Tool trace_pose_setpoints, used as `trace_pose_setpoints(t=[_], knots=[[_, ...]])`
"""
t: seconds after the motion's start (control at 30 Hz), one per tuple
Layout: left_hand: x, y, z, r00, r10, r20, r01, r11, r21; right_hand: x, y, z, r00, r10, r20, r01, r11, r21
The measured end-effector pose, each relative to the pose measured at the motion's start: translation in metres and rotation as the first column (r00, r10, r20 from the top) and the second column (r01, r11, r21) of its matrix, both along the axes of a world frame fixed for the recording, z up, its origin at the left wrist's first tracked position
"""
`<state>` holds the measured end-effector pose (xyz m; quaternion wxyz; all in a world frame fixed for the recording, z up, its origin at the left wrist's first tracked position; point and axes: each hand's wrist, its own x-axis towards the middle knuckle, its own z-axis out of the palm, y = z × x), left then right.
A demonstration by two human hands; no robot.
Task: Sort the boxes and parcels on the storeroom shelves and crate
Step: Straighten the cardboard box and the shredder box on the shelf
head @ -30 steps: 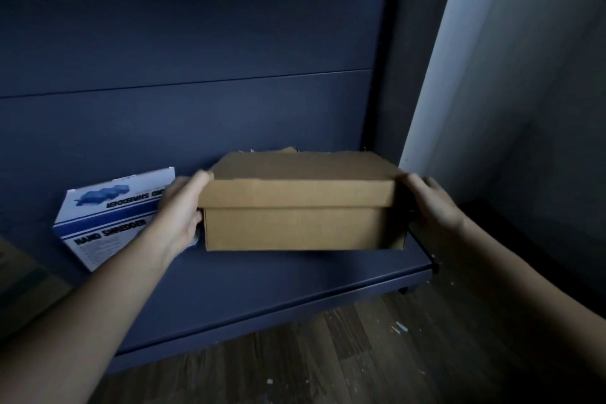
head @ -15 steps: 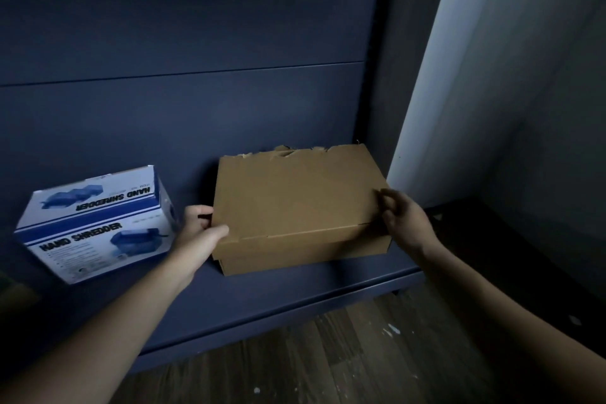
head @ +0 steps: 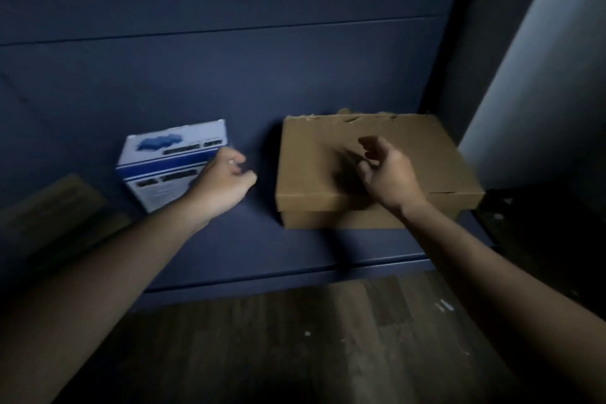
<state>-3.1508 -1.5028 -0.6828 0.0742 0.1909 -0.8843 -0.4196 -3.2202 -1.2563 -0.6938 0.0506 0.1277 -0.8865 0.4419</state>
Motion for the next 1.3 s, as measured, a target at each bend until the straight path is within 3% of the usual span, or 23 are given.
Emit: trace_pose_setpoints(t=[0.23, 0.47, 0.6, 0.83, 1.03, 1.17, 1.3], knots=[[0.039, -0.087, 0.033, 0.989, 0.144, -0.045, -0.147, 0.986, -0.082, 0.034, -0.096, 0.009, 0.983, 0.183, -0.002, -0.183, 0.983, 0.024], [0.038, -0.164, 0.027, 0.923, 0.353, -0.157, -0.37, 0.924, -0.098, 0.041, -0.157, 0.01, 0.979, 0.185, 0.085, -0.187, 0.982, 0.015], [0.027, -0.191, -0.002, 0.886, 0.444, -0.137, -0.435, 0.896, 0.091, 0.033, -0.194, 0.002, 0.983, 0.135, 0.122, -0.151, 0.979, 0.135], [0.014, -0.199, -0.037, 0.946, 0.324, 0.013, -0.285, 0.812, 0.509, 0.004, -0.243, -0.008, 0.952, 0.014, 0.307, -0.084, 0.973, 0.215], [0.02, -0.19, -0.056, 0.959, 0.28, 0.047, -0.274, 0.865, 0.421, 0.011, -0.245, -0.012, 0.947, -0.048, 0.316, -0.024, 0.975, 0.219], [0.008, -0.199, -0.067, 0.972, 0.229, 0.052, -0.234, 0.927, 0.293, -0.005, -0.238, -0.035, 0.977, 0.01, 0.211, -0.038, 0.991, 0.129], [0.001, -0.201, -0.055, 0.984, 0.179, -0.009, -0.168, 0.936, 0.309, -0.014, -0.229, -0.045, 0.98, 0.07, 0.185, -0.036, 0.983, -0.181]])
